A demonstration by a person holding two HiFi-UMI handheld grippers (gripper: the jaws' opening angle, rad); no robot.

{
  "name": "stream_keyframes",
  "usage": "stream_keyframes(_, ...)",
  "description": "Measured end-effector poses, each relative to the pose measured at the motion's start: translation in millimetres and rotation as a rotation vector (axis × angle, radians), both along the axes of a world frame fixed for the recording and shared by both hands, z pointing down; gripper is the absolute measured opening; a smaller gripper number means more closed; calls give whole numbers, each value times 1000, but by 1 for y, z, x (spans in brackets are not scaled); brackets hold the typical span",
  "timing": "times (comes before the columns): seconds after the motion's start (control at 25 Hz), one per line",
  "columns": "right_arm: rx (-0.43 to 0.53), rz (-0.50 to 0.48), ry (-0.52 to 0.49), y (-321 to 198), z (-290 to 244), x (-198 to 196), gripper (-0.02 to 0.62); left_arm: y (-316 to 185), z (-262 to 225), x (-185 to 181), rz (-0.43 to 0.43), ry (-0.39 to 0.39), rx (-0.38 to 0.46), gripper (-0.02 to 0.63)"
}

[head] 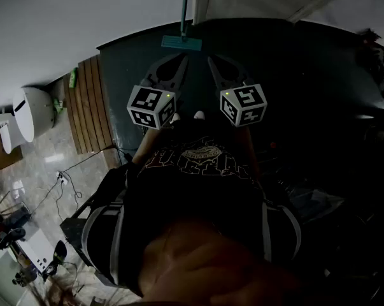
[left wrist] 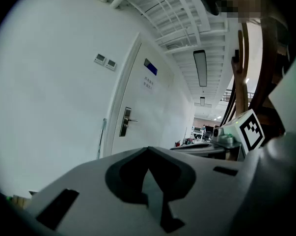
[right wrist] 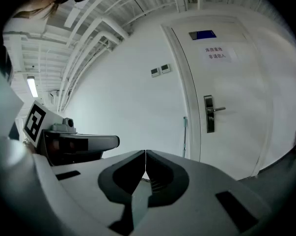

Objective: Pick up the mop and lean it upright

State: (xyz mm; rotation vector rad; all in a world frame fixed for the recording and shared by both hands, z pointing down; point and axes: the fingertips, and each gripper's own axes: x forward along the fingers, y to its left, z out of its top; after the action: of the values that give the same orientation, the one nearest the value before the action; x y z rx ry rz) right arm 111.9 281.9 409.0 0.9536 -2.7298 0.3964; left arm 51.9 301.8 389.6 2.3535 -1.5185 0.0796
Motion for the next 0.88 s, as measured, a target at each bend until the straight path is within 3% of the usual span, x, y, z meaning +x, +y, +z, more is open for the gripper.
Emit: stream_keyframes(0.88,37,9,-41,-10,-4,31,20,-1,8,29,-41,14,2,48)
